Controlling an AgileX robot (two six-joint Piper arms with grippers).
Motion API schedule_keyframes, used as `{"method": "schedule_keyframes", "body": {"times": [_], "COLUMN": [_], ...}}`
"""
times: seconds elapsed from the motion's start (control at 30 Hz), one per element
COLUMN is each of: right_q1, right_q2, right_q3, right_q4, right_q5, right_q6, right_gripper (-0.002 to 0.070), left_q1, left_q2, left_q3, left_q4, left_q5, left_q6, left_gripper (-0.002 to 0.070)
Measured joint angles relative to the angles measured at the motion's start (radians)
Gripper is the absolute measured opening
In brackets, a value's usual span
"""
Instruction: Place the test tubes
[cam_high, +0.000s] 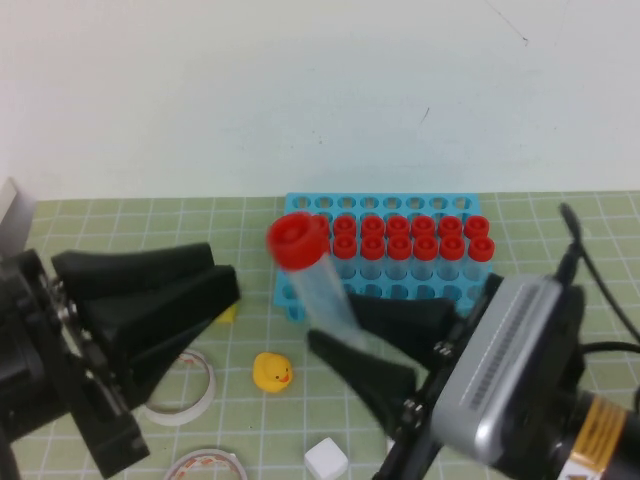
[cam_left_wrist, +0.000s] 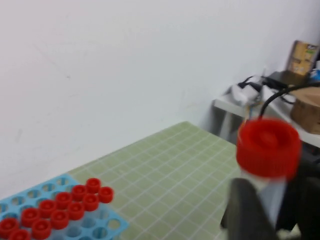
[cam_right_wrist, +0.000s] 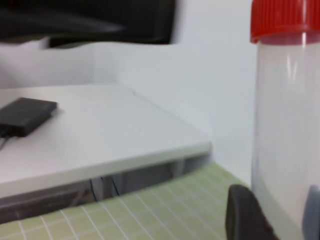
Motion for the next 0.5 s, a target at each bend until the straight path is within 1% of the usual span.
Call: {"method": "schedule_keyframes", "body": {"times": [0.03, 0.1, 0.2, 0.27, 0.33, 0.43, 0.5], "right_q1": [0.000, 0.000, 0.000, 0.000, 0.000, 0.000, 0.000], "right_q2": [0.012, 0.042, 0.079, 0.096, 0.109, 0.118, 0.124], "right_q3": [0.000, 0.000, 0.000, 0.000, 0.000, 0.000, 0.000], "right_q4": [-0.025, -0.072, -0.098, -0.106, -0.116, -0.123, -0.123], "right_q5": [-0.024, -0.069, -0.116, -0.145, -0.174, -0.194, -0.194], "right_q6": [0.002, 0.035, 0.114, 0.140, 0.153, 0.157, 0.159], "right_gripper": [0.0234, 0.0234, 0.0234, 0.0234, 0.0234, 0.0234, 0.0234], "left_q1": [-0.004, -0.023, -0.062, -0.085, -0.097, -0.108, -0.110], "left_q2": [0.008, 0.021, 0.047, 0.058, 0.066, 0.070, 0.070], "left_q3": [-0.007, -0.017, -0.017, -0.017, -0.017, -0.017, -0.017], "left_q4": [0.000, -0.002, -0.002, -0.002, -0.002, -0.002, -0.002], "left_q5": [0.006, 0.010, 0.010, -0.005, -0.038, -0.067, -0.072], "left_q6": [0.000, -0.006, -0.008, -0.010, -0.010, -0.010, -0.010], "left_gripper": [0.0234, 0.0350, 0.0478, 0.0519, 0.0534, 0.0539, 0.0516]}}
